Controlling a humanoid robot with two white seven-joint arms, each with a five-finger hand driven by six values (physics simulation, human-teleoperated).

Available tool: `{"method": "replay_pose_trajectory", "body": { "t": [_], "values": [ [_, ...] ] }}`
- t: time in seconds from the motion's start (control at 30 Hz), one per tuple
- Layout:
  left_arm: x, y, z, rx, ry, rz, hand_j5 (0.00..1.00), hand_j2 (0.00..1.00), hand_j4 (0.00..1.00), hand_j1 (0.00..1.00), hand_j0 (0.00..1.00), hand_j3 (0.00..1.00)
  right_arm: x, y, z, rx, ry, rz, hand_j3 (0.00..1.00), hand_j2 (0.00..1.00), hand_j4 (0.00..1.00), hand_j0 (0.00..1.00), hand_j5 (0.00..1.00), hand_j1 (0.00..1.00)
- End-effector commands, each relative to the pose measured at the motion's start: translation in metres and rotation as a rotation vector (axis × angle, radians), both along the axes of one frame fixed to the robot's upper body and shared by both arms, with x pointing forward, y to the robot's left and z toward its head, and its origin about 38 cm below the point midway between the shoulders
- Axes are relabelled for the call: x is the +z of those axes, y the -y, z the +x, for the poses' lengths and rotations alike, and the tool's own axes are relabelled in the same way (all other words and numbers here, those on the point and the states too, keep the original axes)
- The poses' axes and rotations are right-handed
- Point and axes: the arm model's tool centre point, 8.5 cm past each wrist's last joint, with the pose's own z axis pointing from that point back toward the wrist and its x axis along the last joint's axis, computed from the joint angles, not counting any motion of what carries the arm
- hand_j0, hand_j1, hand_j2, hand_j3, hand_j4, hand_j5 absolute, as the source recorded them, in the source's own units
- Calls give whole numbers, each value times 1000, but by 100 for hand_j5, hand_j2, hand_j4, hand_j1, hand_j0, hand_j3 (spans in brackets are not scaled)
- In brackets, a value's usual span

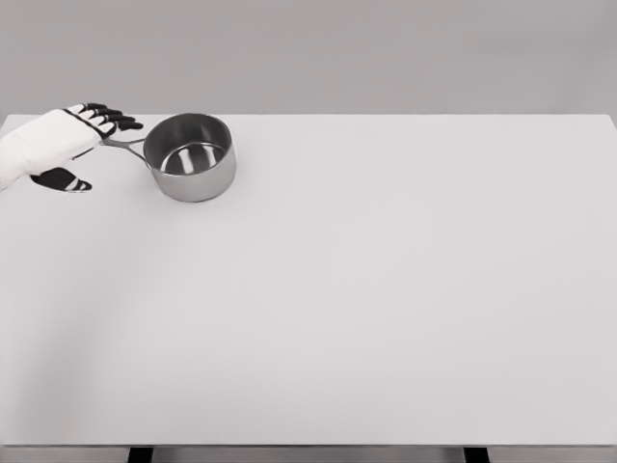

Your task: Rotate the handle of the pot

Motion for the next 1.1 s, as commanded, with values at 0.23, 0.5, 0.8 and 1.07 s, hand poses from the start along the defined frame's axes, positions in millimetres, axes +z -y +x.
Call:
{"method": "replay_pose_trajectory", "body": {
  "t": [0.23, 0.5, 0.8, 1.07],
  "values": [
    [8, 41, -48, -166, 37, -40, 100, 100, 100, 100, 100, 100, 0, 0, 0, -1, 0, 0, 100, 100, 100, 100, 100, 100],
    [-20, 42, -63, -164, -34, -67, 100, 100, 100, 100, 100, 100, 0, 0, 0, -1, 0, 0, 100, 100, 100, 100, 100, 100],
    [-40, 37, -75, -153, -91, -80, 100, 100, 100, 100, 100, 100, 0, 0, 0, 1, 0, 0, 100, 100, 100, 100, 100, 100],
    [-31, 32, -72, -139, -67, -71, 100, 100, 100, 100, 100, 100, 0, 0, 0, -1, 0, 0, 100, 100, 100, 100, 100, 100]
  ]
}}
